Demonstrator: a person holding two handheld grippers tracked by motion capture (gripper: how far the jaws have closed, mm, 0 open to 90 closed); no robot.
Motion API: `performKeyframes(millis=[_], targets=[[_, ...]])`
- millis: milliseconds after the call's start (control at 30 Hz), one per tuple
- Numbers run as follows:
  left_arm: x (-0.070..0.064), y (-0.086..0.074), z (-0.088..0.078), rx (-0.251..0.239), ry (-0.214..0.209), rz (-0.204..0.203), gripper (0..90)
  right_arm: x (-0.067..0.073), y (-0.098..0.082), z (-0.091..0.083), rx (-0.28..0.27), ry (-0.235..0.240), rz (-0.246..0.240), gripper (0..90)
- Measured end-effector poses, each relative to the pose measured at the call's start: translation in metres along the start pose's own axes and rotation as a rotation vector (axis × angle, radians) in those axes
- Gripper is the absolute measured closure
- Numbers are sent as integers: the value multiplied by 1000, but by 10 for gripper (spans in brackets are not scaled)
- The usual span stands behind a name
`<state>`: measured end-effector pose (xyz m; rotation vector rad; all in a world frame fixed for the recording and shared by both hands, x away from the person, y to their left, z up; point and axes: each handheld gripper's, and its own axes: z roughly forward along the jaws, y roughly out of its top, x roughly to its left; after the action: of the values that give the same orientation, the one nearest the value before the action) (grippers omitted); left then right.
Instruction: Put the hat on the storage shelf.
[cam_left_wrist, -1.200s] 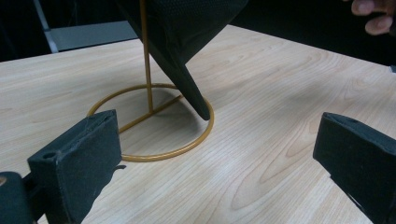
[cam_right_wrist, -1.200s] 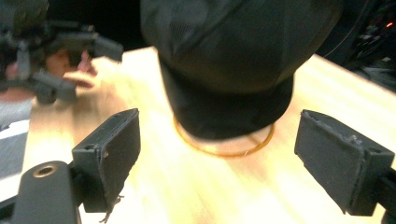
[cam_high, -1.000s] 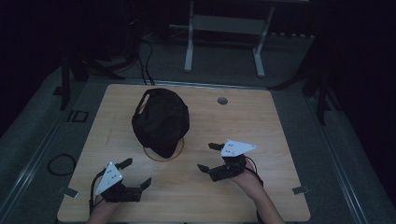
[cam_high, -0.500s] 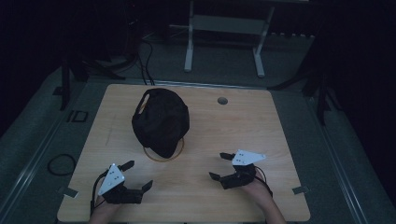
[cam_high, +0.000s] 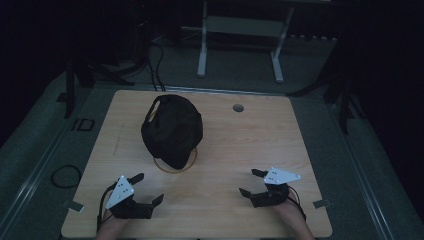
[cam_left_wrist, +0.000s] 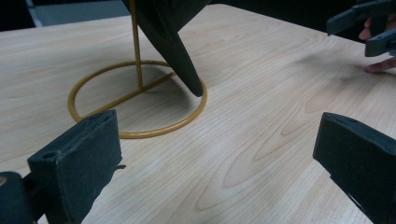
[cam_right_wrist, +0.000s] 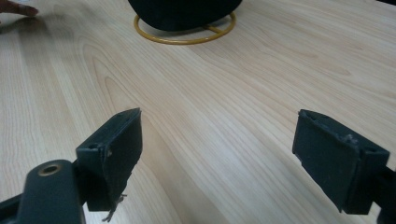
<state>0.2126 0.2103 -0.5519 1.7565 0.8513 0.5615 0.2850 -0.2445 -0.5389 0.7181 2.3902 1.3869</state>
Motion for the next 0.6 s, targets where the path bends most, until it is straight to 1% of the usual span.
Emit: performKeyframes(millis=[100, 133, 200, 367, 467, 533, 600], targets=[[-1, -1, -1, 4, -6, -4, 14, -1, -5, -5, 15, -20, -14, 158], [-1, -1, -1, 8, -10, -4, 14, -1, -7, -7, 17, -26, -10, 158], [-1, -3, -1, 18, -17, -6, 14, -2, -10, -12, 13, -32, -15, 158], [1, -3, -1, 13, -19, -26, 14, -6, -18, -24, 1, -55, -5, 158], [0, -3, -1, 17, -18, -16, 14, -8, -21, -30, -7, -68, 3, 158], [-1, -3, 0, 20, -19, -10, 14, -9, -22, -32, -9, -67, 7, 158], [-1, -4, 0, 22, -20, -8, 14, -9, -23, -33, 5, -75, -5, 158]])
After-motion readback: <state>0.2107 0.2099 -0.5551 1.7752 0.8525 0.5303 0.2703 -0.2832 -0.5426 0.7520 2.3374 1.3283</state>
